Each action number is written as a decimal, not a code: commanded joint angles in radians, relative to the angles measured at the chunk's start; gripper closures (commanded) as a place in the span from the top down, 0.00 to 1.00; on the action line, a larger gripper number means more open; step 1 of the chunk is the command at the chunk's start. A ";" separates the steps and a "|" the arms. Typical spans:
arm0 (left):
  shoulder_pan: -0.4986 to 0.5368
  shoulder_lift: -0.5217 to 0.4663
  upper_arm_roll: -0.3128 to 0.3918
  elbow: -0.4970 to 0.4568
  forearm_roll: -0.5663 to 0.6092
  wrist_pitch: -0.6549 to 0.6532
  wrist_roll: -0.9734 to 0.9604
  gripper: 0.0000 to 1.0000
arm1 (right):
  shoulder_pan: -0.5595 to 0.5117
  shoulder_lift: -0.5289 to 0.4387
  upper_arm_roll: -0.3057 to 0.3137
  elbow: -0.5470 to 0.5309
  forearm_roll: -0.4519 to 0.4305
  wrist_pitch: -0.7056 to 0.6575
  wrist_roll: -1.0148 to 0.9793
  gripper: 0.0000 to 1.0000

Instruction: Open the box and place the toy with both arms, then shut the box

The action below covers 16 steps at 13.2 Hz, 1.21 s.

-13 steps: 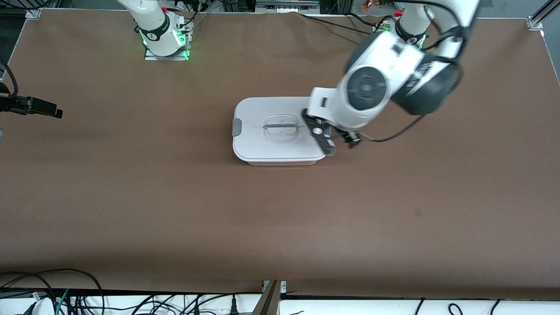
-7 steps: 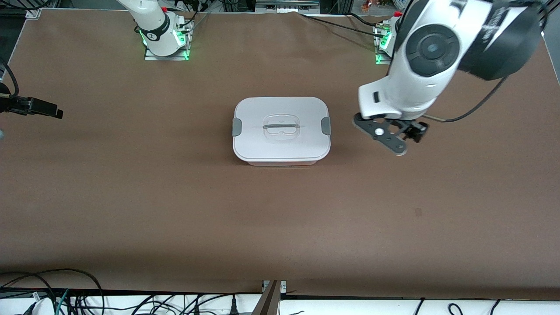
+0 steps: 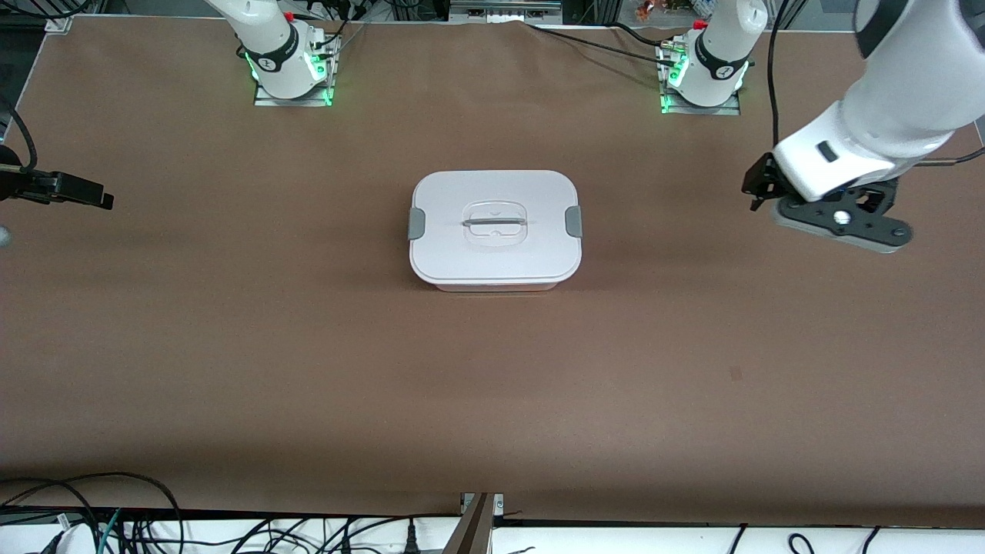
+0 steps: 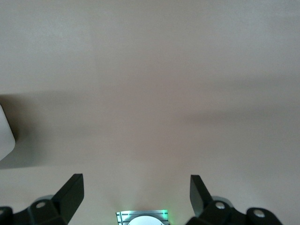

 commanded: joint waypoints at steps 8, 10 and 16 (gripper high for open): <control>0.007 -0.203 0.065 -0.309 -0.068 0.091 -0.124 1.00 | 0.007 0.005 0.005 0.016 -0.001 -0.002 0.038 1.00; 0.008 -0.195 0.065 -0.302 -0.076 0.094 -0.154 1.00 | 0.006 0.005 0.003 0.016 -0.001 -0.002 0.037 1.00; 0.011 -0.178 0.066 -0.300 -0.078 0.111 -0.228 1.00 | 0.006 0.010 0.002 0.016 -0.001 -0.002 0.030 1.00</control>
